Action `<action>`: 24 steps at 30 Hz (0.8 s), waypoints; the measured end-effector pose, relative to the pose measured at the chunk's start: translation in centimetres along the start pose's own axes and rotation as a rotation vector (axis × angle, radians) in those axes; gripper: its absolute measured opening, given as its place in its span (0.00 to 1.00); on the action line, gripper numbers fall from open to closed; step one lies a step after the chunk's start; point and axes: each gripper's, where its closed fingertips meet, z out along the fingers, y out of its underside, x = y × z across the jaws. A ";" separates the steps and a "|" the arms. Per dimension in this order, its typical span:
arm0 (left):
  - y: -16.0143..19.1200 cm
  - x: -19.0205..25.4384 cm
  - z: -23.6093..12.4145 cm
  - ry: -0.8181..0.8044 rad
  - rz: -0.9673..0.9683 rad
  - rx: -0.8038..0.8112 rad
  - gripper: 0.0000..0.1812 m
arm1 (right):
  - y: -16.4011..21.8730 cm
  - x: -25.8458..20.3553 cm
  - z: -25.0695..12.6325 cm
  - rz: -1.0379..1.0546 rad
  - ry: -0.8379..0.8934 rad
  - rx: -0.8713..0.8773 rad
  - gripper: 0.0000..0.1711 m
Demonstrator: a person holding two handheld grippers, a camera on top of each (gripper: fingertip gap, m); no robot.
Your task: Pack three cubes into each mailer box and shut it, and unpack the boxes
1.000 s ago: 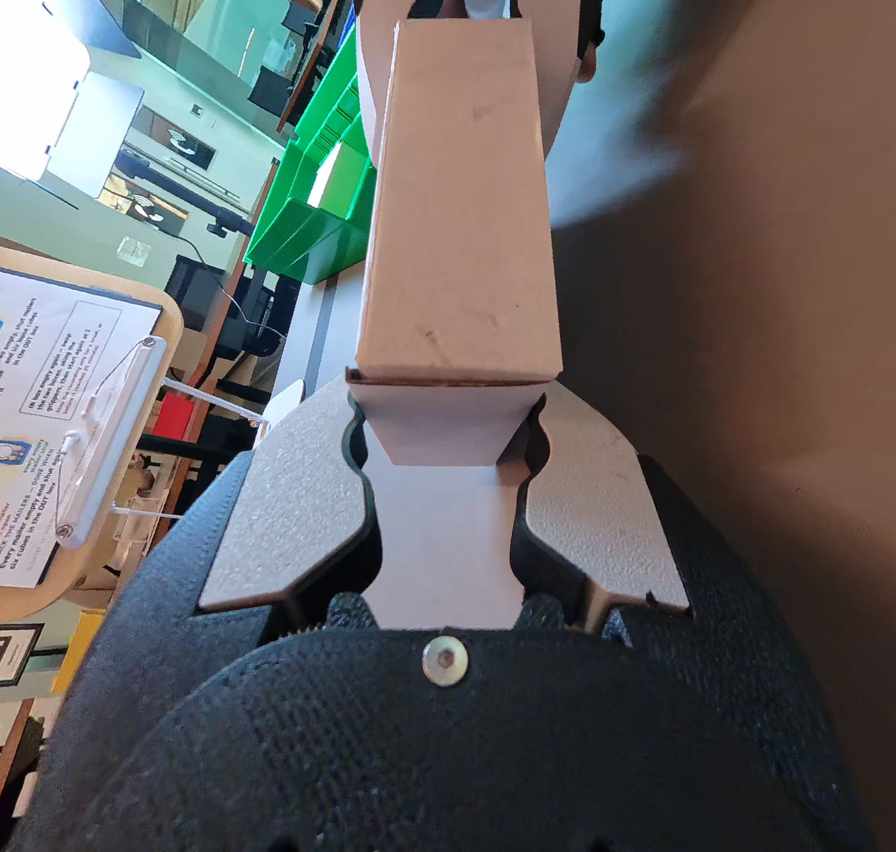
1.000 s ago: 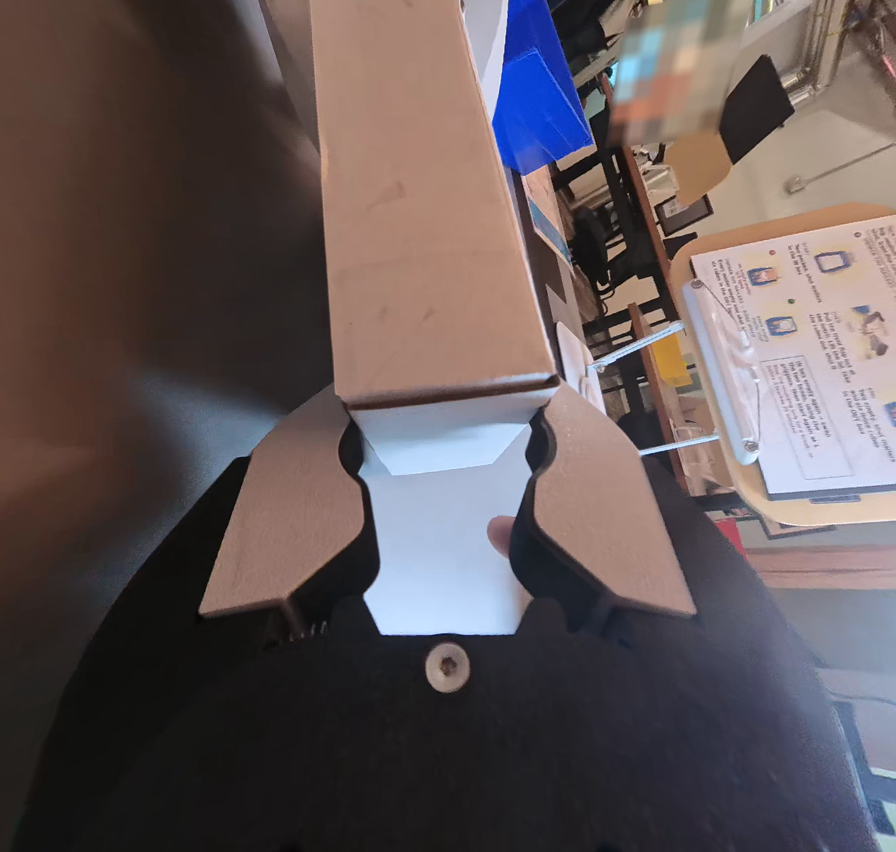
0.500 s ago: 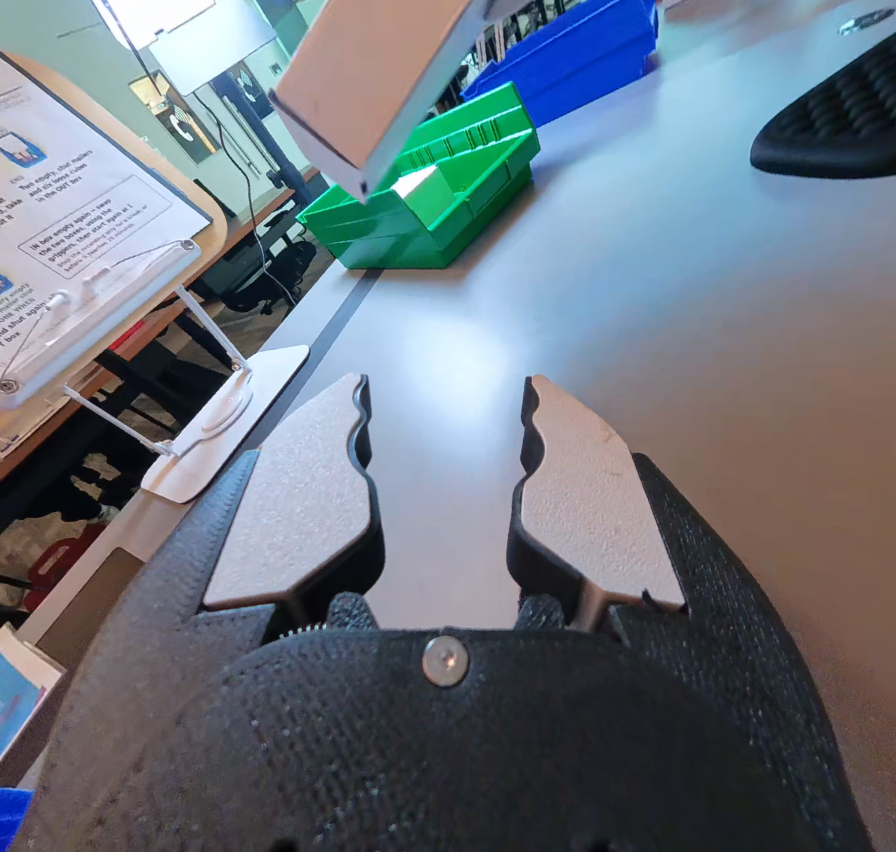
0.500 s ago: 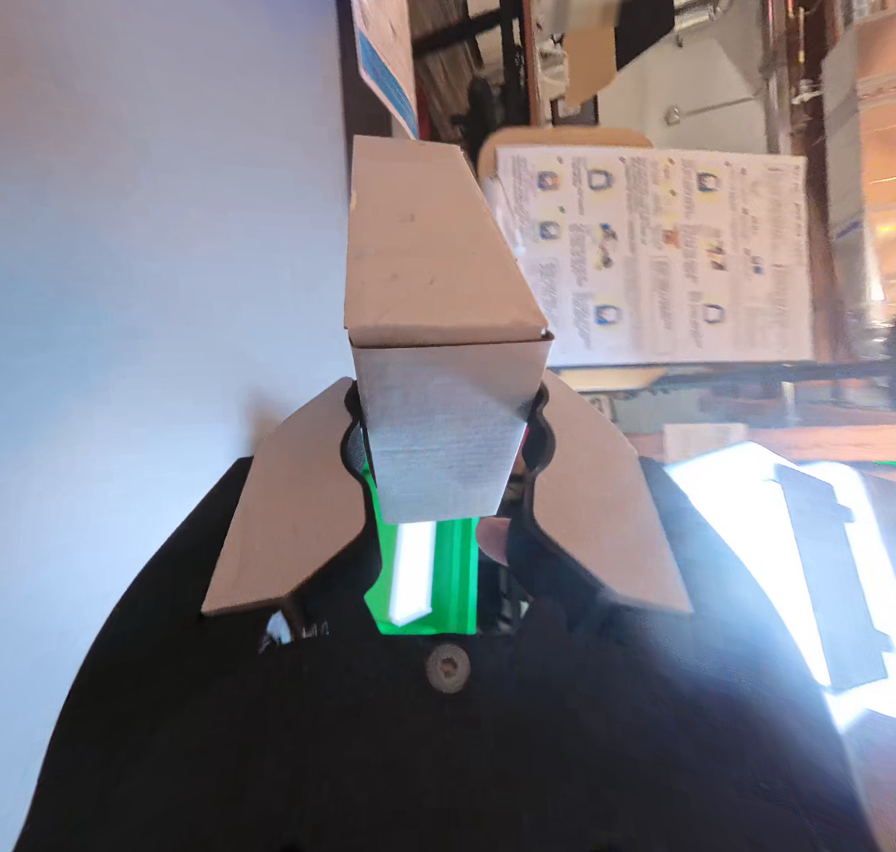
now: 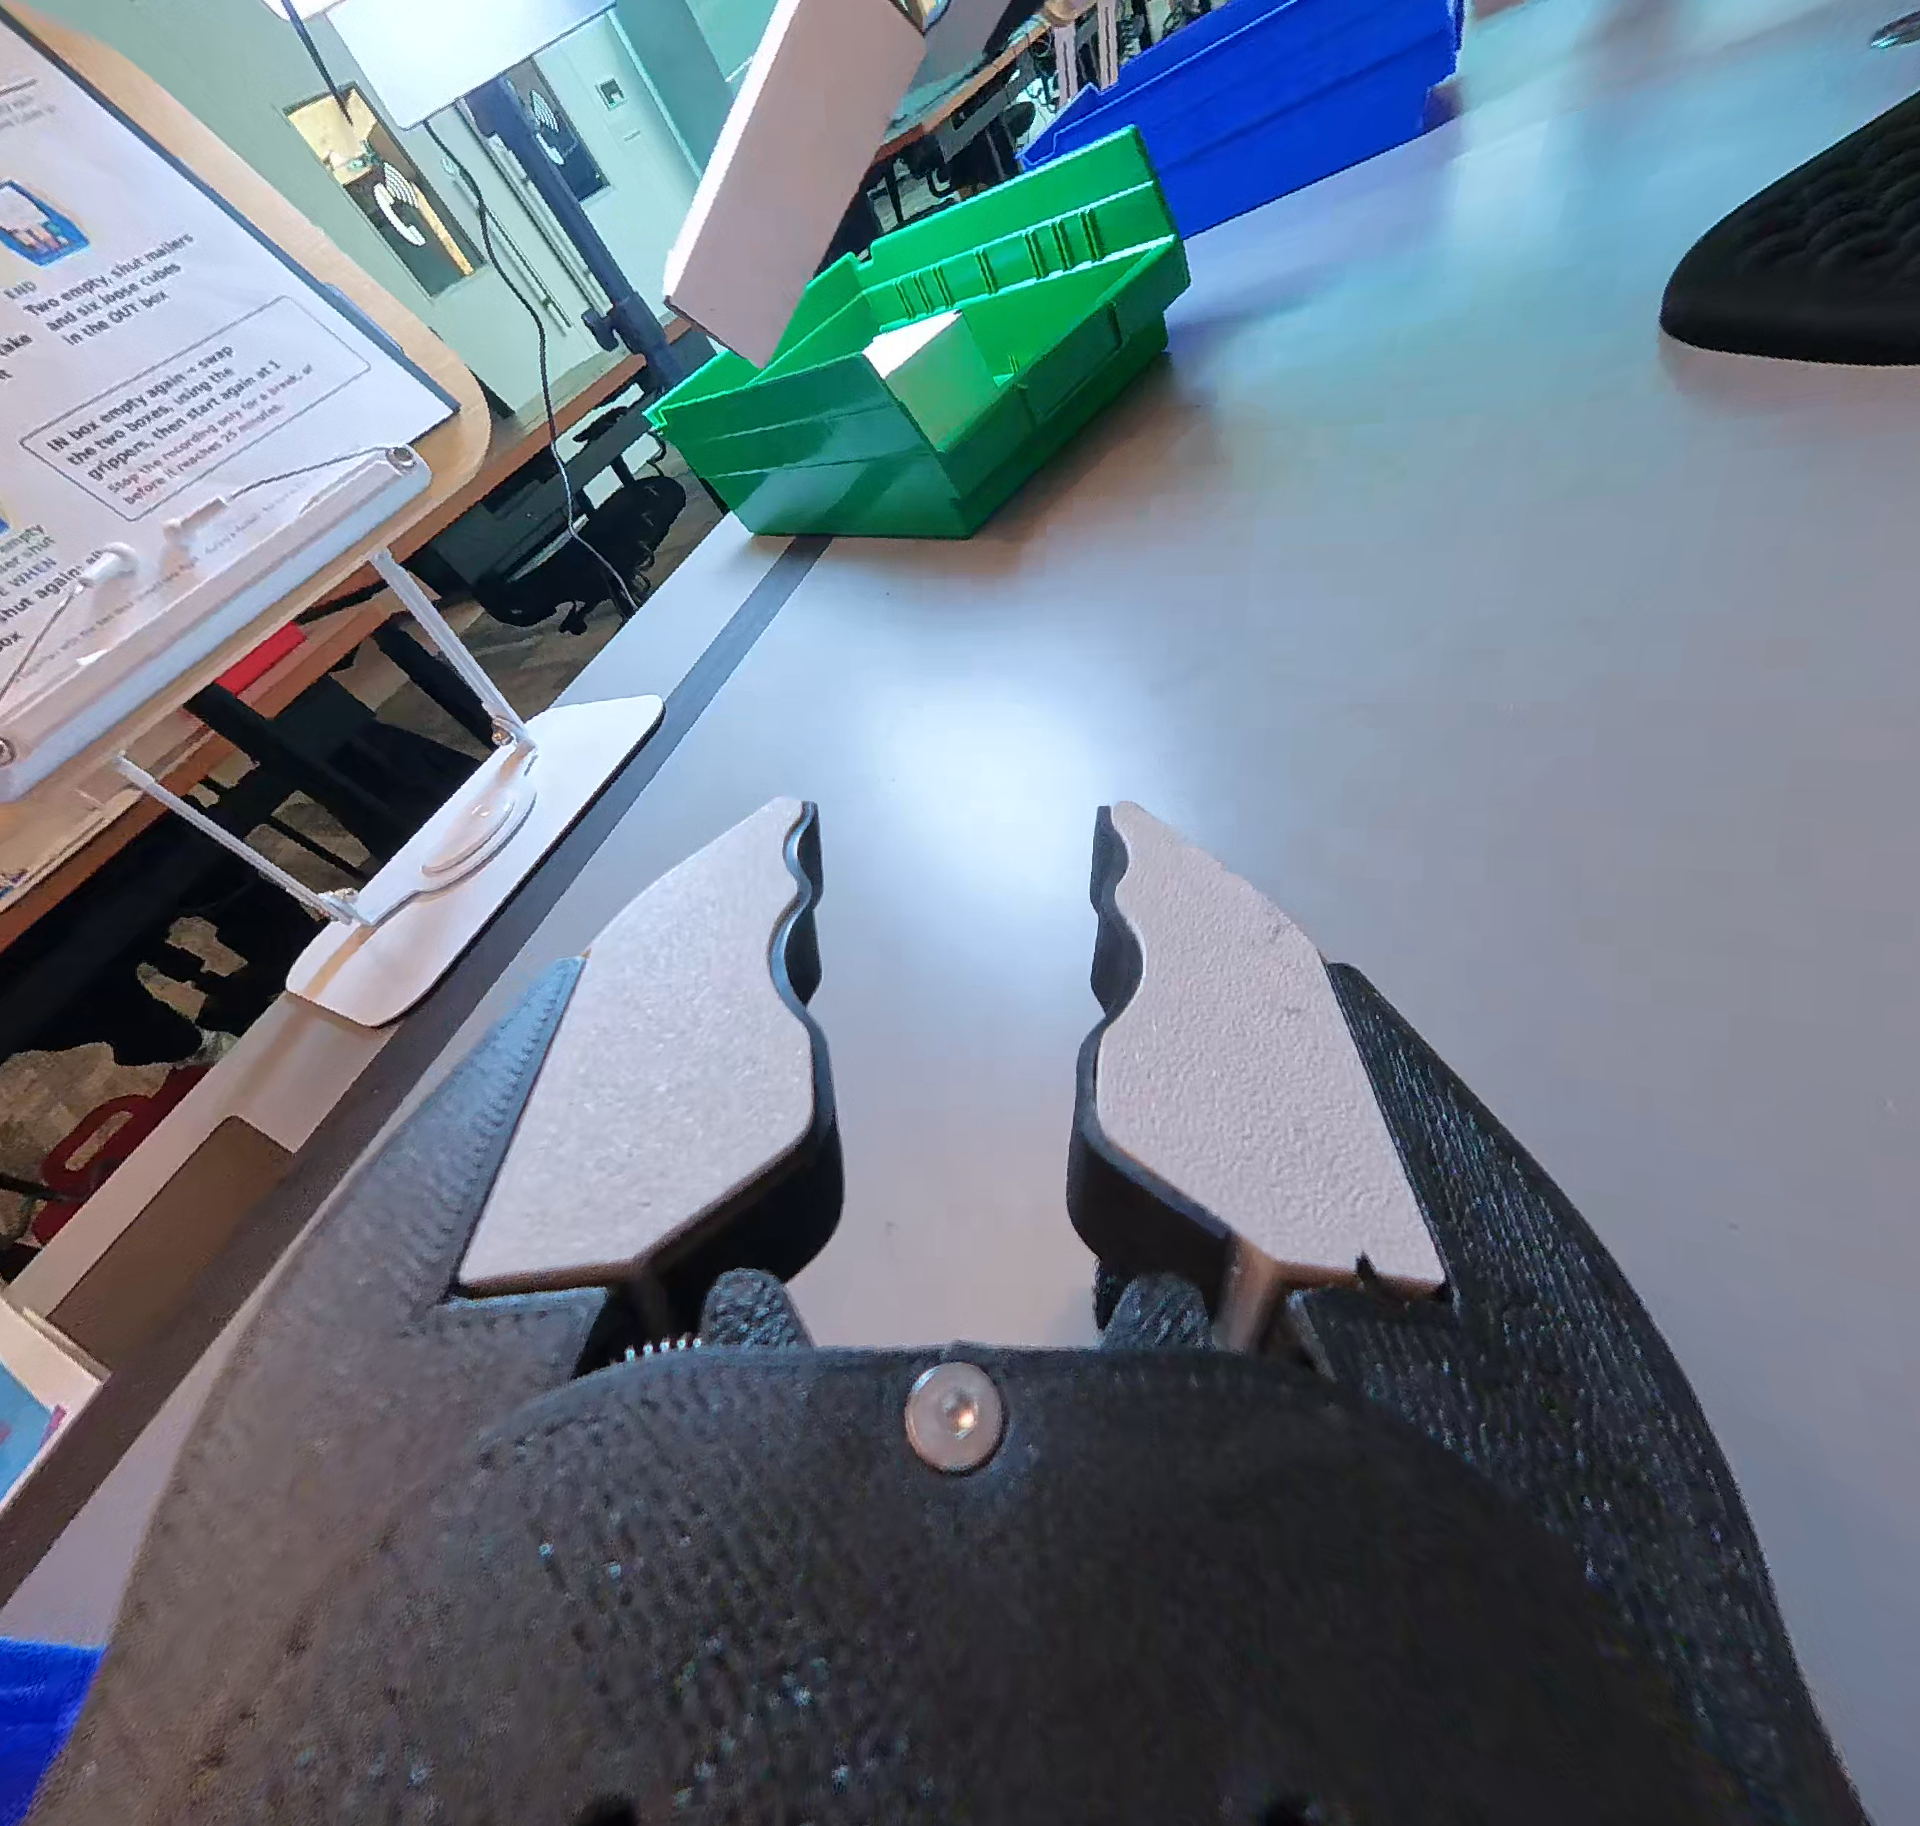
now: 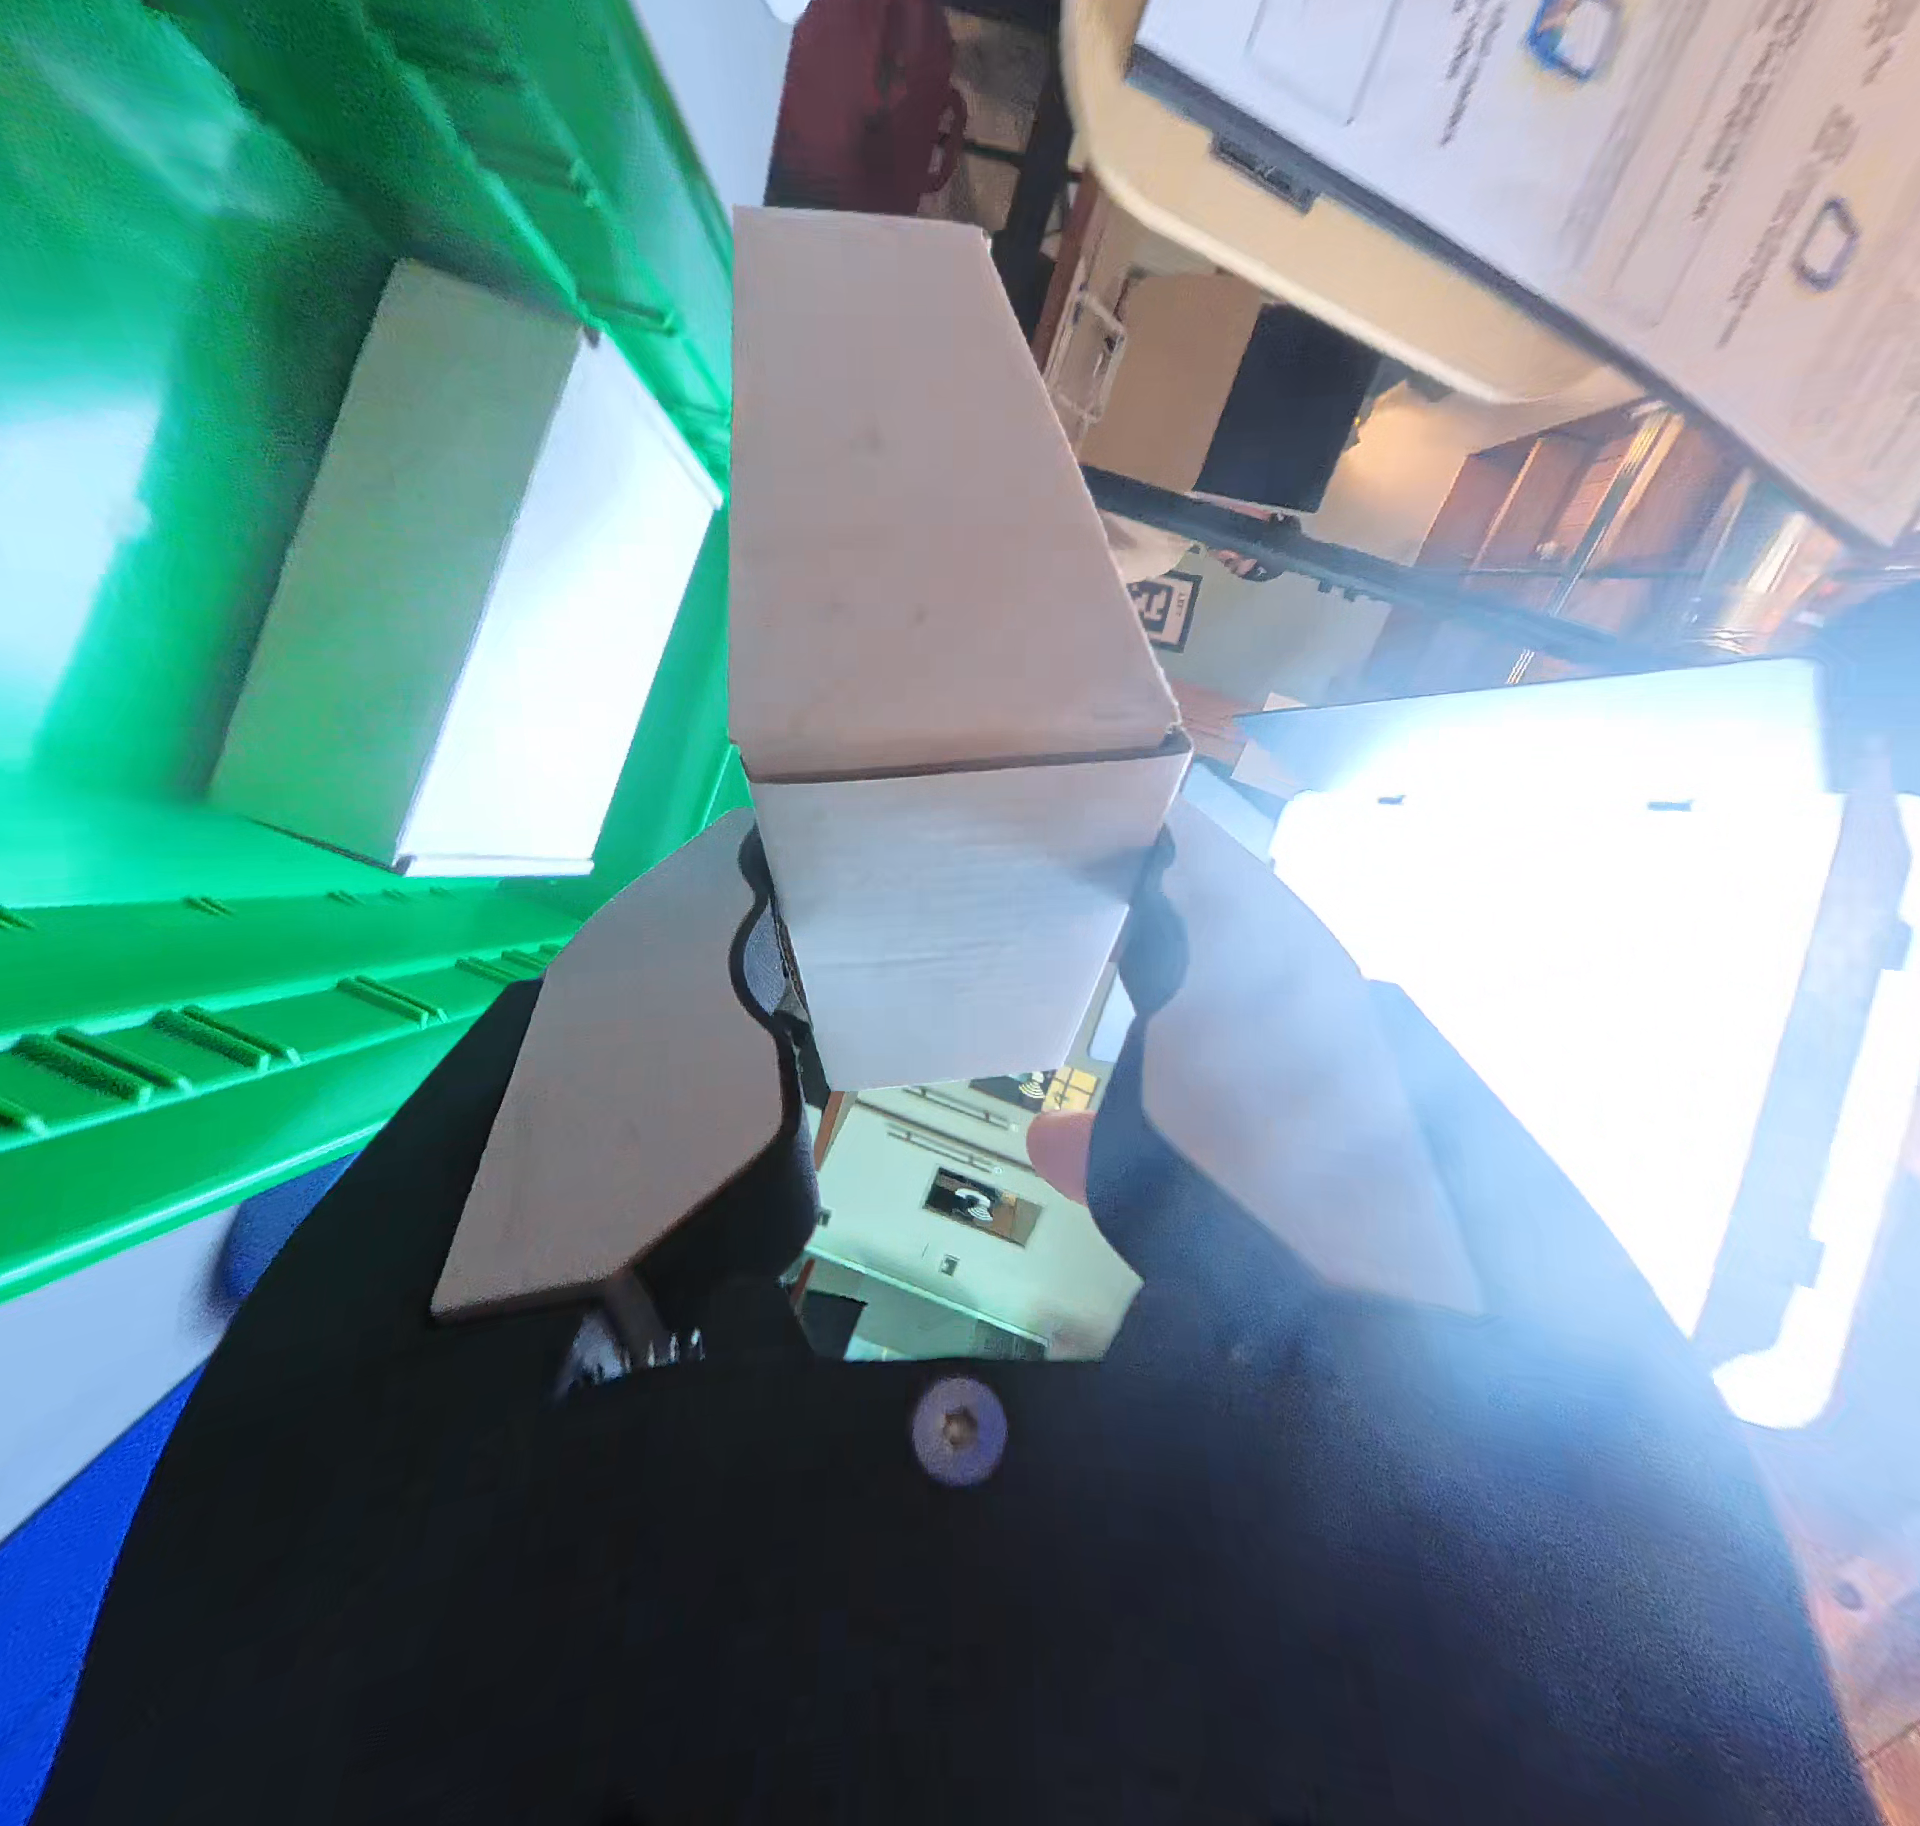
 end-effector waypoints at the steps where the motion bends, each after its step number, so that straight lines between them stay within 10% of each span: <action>1: 0.1 -0.1 0.1 0.003 -0.012 -0.001 0.27 | 0.6 -0.7 0.7 -0.014 -0.009 -0.008 0.38; 14: 1.4 0.2 1.3 0.032 -0.077 -0.056 0.28 | 8.2 -8.9 6.3 0.004 -0.271 -0.179 0.42; 24: 0.9 0.3 1.7 0.054 -0.132 -0.035 0.28 | 5.3 -10.7 2.1 0.826 -0.934 -0.320 0.58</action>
